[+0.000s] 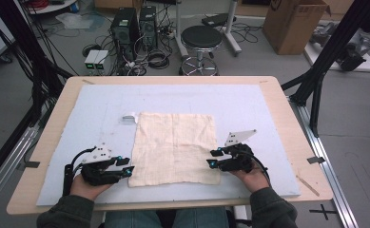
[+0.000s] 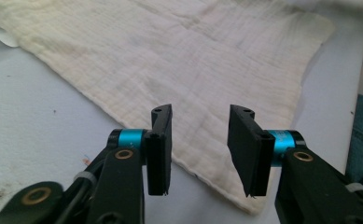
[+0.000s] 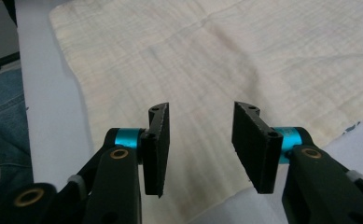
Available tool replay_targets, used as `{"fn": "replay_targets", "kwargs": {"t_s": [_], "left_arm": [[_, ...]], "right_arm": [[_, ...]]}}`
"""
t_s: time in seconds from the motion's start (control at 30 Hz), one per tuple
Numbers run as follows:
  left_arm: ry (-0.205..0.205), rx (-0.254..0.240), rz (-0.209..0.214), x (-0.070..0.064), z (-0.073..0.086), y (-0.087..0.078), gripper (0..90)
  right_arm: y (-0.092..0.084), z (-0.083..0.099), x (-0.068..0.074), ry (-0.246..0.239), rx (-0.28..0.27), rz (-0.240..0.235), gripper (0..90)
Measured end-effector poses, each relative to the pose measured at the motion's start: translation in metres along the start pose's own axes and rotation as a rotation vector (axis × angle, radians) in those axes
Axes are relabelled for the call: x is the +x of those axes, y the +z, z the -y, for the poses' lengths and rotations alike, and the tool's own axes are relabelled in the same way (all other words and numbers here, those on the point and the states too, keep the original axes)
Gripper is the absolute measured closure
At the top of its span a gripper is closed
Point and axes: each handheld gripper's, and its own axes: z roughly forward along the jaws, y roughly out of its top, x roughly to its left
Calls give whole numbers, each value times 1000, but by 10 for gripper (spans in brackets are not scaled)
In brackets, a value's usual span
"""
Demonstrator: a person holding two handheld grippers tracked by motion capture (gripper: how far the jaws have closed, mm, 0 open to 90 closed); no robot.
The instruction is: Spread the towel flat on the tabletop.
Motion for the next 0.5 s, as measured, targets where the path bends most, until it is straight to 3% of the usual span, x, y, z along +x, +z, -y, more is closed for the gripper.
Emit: {"fn": "replay_targets", "kwargs": {"t_s": [0.1,0.5], "left_arm": [[-11,-7,-6,1,0,-1,564],[9,-13,-36,-2,-2,0,452]], "right_arm": [[1,-1,0,4,-7,9,502],[5,-2,4,27,-33,40,348]]}}
